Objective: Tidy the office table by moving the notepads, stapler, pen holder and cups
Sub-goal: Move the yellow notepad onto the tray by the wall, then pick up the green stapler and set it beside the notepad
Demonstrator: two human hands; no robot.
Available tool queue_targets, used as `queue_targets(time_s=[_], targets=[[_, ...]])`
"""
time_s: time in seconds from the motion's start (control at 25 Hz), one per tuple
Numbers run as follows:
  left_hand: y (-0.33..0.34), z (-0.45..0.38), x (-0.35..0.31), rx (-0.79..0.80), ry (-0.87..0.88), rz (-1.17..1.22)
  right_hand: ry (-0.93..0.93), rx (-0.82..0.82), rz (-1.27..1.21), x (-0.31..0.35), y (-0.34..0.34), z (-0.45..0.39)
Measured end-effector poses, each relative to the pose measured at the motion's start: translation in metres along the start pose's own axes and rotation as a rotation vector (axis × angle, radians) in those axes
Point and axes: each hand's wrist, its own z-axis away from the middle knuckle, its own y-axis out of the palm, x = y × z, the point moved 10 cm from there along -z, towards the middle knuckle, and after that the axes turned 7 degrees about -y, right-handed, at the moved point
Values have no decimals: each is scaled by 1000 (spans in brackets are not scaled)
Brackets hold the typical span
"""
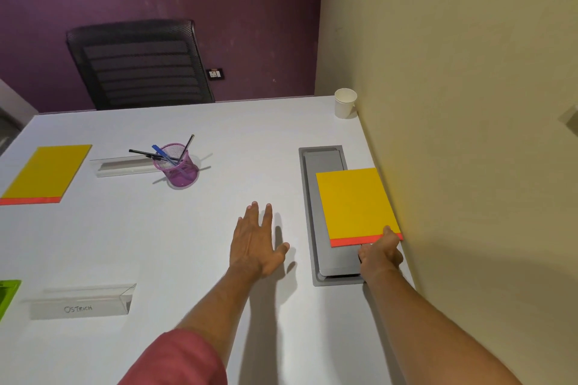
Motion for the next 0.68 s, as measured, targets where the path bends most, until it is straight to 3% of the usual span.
queue_targets(time_s=[0.12, 0.36, 0.68], targets=[[-12, 8, 11, -32, -23, 14, -366, 12, 461, 28, 10, 19], [-37, 25, 35, -99, -85, 22, -938, 429, 819, 35, 82, 85], [-68, 57, 102, -160, -226, -3, -1395, 675, 1253, -10, 148, 175]])
